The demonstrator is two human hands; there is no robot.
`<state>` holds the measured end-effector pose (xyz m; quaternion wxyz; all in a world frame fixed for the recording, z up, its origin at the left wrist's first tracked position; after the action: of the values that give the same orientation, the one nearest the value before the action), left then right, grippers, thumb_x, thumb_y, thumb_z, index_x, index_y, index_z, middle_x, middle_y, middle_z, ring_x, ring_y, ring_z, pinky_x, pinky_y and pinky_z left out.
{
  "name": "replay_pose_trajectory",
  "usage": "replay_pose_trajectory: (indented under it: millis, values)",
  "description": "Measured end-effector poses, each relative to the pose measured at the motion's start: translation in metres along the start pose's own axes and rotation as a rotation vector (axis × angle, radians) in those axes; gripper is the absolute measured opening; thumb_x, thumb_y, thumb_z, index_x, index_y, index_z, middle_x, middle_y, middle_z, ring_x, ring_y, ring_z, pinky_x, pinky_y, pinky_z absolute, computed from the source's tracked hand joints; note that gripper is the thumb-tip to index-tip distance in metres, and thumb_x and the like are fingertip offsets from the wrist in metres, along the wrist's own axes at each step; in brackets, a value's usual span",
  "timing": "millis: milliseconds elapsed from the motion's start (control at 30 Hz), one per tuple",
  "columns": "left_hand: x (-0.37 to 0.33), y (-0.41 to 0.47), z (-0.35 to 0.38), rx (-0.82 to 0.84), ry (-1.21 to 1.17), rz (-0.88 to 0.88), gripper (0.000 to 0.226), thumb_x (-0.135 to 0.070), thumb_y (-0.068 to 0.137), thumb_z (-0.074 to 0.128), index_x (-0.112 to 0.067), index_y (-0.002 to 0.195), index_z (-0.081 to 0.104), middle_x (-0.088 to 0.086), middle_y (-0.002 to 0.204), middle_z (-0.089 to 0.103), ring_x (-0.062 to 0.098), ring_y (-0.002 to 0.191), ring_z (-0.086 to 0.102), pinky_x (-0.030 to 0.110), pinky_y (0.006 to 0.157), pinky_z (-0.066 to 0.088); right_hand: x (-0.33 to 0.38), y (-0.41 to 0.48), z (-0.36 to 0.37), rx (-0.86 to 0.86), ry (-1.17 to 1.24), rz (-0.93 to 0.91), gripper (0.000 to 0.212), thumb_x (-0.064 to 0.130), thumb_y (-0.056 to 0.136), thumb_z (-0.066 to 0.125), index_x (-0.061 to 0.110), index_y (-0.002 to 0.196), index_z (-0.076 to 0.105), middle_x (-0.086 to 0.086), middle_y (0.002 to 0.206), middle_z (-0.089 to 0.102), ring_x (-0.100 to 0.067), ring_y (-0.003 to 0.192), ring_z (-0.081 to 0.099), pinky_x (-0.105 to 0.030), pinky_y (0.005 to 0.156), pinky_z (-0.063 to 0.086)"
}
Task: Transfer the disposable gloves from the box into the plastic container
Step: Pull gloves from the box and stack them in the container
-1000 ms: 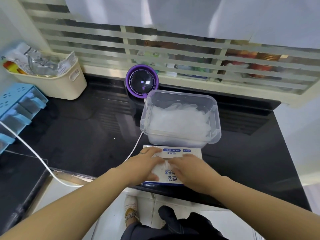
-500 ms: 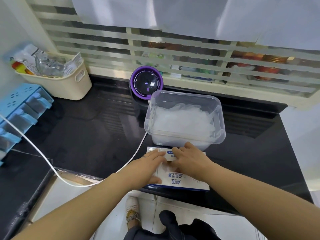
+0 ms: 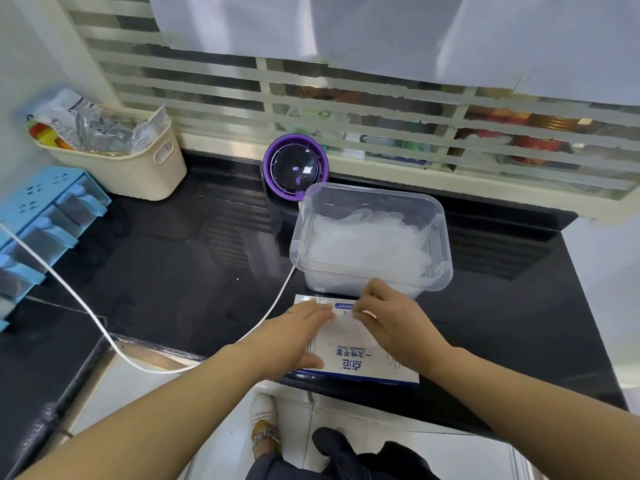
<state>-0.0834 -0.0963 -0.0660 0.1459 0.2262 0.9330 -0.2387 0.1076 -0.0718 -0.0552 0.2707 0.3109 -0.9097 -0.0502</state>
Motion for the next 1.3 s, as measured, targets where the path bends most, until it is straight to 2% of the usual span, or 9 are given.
replay_pose_trajectory:
  millis: [200, 400, 533, 667, 800, 933, 1100, 1200, 1300]
  values:
    - [-0.005, -0.002, -0.012, 0.021, 0.001, -0.055, 0.071, -0.040, 0.087, 0.067, -0.025, 0.145, 0.028, -0.006, 0.150, 0.032, 0.015, 0.130, 0.042, 0.028, 0.102, 0.040, 0.008, -0.003, -0.021, -0.223, 0.292, 0.218, 0.007, 0.010, 0.091, 0.060, 0.008, 0.085, 0.064, 0.008, 0.087, 0.047, -0.006, 0.076, 0.050, -0.013, 0.068, 0.043]
    - [-0.006, -0.001, -0.015, 0.057, 0.042, 0.014, 0.072, -0.038, 0.088, 0.065, -0.028, 0.149, 0.026, -0.013, 0.154, 0.025, 0.008, 0.140, 0.025, 0.024, 0.108, 0.029, 0.027, 0.034, -0.068, -0.395, 0.332, 0.127, 0.010, 0.014, 0.091, 0.058, 0.011, 0.083, 0.062, 0.004, 0.082, 0.053, -0.007, 0.074, 0.049, -0.015, 0.067, 0.043]
    - [-0.002, -0.002, -0.034, 0.085, -0.268, -0.069, 0.060, -0.046, 0.084, 0.068, -0.038, 0.138, 0.044, -0.022, 0.140, 0.046, -0.001, 0.122, 0.049, 0.026, 0.106, 0.040, 0.028, 0.062, -0.107, -0.430, 0.267, 0.096, 0.006, 0.016, 0.091, 0.058, 0.018, 0.088, 0.061, 0.007, 0.079, 0.056, -0.007, 0.073, 0.052, -0.018, 0.068, 0.045]
    - [-0.004, -0.014, -0.096, -0.102, -0.777, -0.075, 0.038, -0.047, 0.081, 0.070, -0.025, 0.112, 0.065, -0.006, 0.103, 0.073, 0.006, 0.093, 0.070, 0.021, 0.090, 0.052, 0.017, 0.076, -0.141, -0.253, 0.117, 0.114, 0.009, 0.017, 0.091, 0.059, 0.018, 0.090, 0.067, 0.008, 0.082, 0.060, -0.006, 0.076, 0.054, -0.020, 0.072, 0.047]
    - [-0.002, -0.018, -0.147, -0.234, -1.054, -0.047, 0.071, -0.071, 0.071, 0.061, -0.016, 0.115, 0.066, 0.004, 0.113, 0.071, 0.021, 0.102, 0.069, 0.032, 0.092, 0.053, 0.012, 0.087, -0.156, -0.189, -0.083, 0.058, 0.015, 0.024, 0.092, 0.057, 0.017, 0.092, 0.071, 0.009, 0.086, 0.057, -0.001, 0.072, 0.049, -0.015, 0.067, 0.041]
    - [-0.022, 0.001, -0.161, -0.026, -1.151, -0.051, 0.084, -0.079, 0.078, 0.035, -0.012, 0.121, 0.061, 0.007, 0.118, 0.069, 0.022, 0.108, 0.066, 0.034, 0.100, 0.048, 0.021, 0.096, -0.160, -0.165, -0.269, -0.081, 0.017, 0.023, 0.093, 0.056, 0.018, 0.089, 0.071, 0.007, 0.087, 0.061, -0.012, 0.068, 0.054, -0.033, 0.062, 0.050]
    - [-0.041, 0.023, -0.174, -0.123, -1.063, -0.031, 0.059, -0.063, 0.075, 0.051, -0.021, 0.114, 0.067, 0.000, 0.109, 0.072, 0.011, 0.104, 0.067, 0.030, 0.097, 0.049, 0.019, 0.106, -0.162, -0.144, -0.390, -0.158, 0.016, 0.019, 0.090, 0.060, 0.015, 0.083, 0.073, 0.002, 0.080, 0.065, -0.018, 0.063, 0.056, -0.025, 0.057, 0.042]
    - [-0.040, 0.034, -0.181, -0.262, -0.890, -0.037, 0.032, -0.042, 0.089, 0.060, -0.015, 0.102, 0.071, 0.006, 0.090, 0.072, 0.002, 0.083, 0.066, 0.016, 0.075, 0.054, 0.015, 0.112, -0.165, -0.133, -0.398, -0.150, 0.011, 0.018, 0.088, 0.064, 0.014, 0.086, 0.074, 0.000, 0.081, 0.066, -0.021, 0.066, 0.058, -0.028, 0.058, 0.045]
    - [-0.036, 0.049, -0.185, -0.342, -1.158, -0.045, 0.014, -0.017, 0.094, 0.058, -0.011, 0.105, 0.066, 0.009, 0.094, 0.072, 0.015, 0.084, 0.069, 0.022, 0.074, 0.056, 0.007, 0.119, -0.166, -0.161, -0.431, -0.125, 0.016, 0.015, 0.085, 0.068, 0.014, 0.101, 0.072, -0.003, 0.090, 0.067, -0.023, 0.075, 0.059, -0.031, 0.066, 0.044]
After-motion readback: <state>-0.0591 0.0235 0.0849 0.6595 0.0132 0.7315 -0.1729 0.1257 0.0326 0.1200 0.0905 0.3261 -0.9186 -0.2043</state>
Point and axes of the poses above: each hand's wrist, its own y-axis towards the middle knuckle, its own z-axis out of the palm, x = y × z, the point moved 2 cm from there along y, towards the middle knuckle
